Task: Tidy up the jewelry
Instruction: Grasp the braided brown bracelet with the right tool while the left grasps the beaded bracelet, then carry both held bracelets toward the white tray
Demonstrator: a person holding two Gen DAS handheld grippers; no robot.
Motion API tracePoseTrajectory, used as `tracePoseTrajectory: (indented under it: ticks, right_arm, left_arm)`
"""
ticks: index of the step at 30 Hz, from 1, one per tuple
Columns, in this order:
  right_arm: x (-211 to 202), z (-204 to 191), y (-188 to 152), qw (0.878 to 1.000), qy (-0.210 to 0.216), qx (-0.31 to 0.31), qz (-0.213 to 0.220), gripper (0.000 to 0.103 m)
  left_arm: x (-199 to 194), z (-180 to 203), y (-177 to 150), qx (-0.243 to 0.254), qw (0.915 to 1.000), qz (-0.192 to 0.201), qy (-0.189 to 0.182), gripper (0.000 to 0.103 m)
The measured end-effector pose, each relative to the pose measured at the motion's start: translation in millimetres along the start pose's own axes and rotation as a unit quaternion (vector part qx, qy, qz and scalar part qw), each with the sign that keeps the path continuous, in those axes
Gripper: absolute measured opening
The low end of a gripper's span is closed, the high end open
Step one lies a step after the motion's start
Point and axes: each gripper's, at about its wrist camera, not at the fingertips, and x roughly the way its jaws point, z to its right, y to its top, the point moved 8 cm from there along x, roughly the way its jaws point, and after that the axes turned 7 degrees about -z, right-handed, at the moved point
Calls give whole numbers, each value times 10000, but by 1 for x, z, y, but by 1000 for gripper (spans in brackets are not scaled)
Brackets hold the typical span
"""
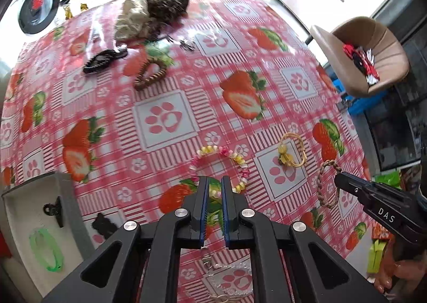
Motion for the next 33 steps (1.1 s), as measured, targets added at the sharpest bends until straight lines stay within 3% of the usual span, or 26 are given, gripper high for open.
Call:
tracePoseTrajectory:
  ticks: [5,11,16,17,18,19,21,28,30,33]
  right_arm:
    - [-8,-22,2,9997,88,-213,70,7]
    - [-5,-43,-2,9992,154,-360,18,7]
    - [-3,-47,-8,9990,240,-375,-30,7]
    - [-3,-46,-9,9990,258,-358,-45,7]
    - [-4,-45,-9,9990,268,-346,-52,7]
    - [-4,-44,-9,9990,277,-332,-56,7]
    - [-6,-41,-9,9991,299,-307,-57,7]
    - [-5,-32,-10,9992,330,-216,-100,7]
    - [-5,-30,-11,9991,333,-218,-109,7]
    - [-3,-27,-14,9991,343,-215,-148,7]
  left_arm:
    - [-12,-18,-3,-171,9998,104,10,16]
    - [-5,-33,-6,-238,9986,124,463,16]
    - [5,-38,-6,-401,9988,8,298,21]
    - [8,-38,-6,-399,9986,-20,333,50]
    - [9,-39,-5,-396,9984,-34,398,91]
    - [9,-40,-3,-383,9979,43,520,101]
    - [8,-36,1,-199,9978,140,622,103]
    - [49,-28,18,192,9966,-305,738,101]
    - [61,-23,22,391,9958,-414,724,87]
    - [76,-17,23,613,9936,-560,764,76]
